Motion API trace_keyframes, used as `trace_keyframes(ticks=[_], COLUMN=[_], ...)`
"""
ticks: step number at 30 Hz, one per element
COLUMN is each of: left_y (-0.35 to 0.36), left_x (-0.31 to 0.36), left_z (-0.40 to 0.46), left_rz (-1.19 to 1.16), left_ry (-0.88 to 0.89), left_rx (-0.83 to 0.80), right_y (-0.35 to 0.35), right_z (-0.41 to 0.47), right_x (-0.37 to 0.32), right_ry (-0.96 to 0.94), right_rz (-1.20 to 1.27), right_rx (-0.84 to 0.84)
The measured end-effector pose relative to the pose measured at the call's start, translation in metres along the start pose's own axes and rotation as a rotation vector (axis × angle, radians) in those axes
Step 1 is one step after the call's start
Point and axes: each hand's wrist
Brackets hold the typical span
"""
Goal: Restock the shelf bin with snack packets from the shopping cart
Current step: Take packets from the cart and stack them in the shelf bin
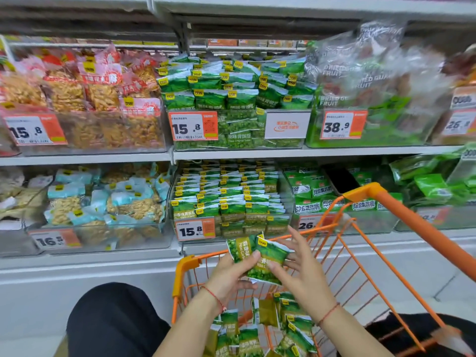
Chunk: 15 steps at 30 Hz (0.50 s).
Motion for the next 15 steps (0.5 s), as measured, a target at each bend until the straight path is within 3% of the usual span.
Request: trace_keyframes(ticks=[2,7,10,15], left_y=[0.004,-0.001,-0.007,-0.008], left_x=[-0.001,0.003,0.004,0.005], left_z=[0.002,0.011,0.012,0.013], left_rz=[0.024,-0.277,-0.357,-0.450], left_ry=[-0.017,-0.004,0.061,0.162], left_rx=[0.050,0.171,0.145,0.073], right_y=[-0.004,-0.016,-0.024,-0.031], right_z=[0.004,0.013,0.016,0.014], right_x=[0.002,0.011,0.012,0.008], right_ry=[0.109,0.231,0.360,0.523], right_rz=[0.052,0.343,0.524,0.901], right_rx=[-0.008,0.131,0.163,0.077])
Point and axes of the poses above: each hand's wrist, its own z-axis towards the middle knuckle, its own y-axis out of the palm, x = y × z, and after that the axes turned 9 degrees about -z, right-handed
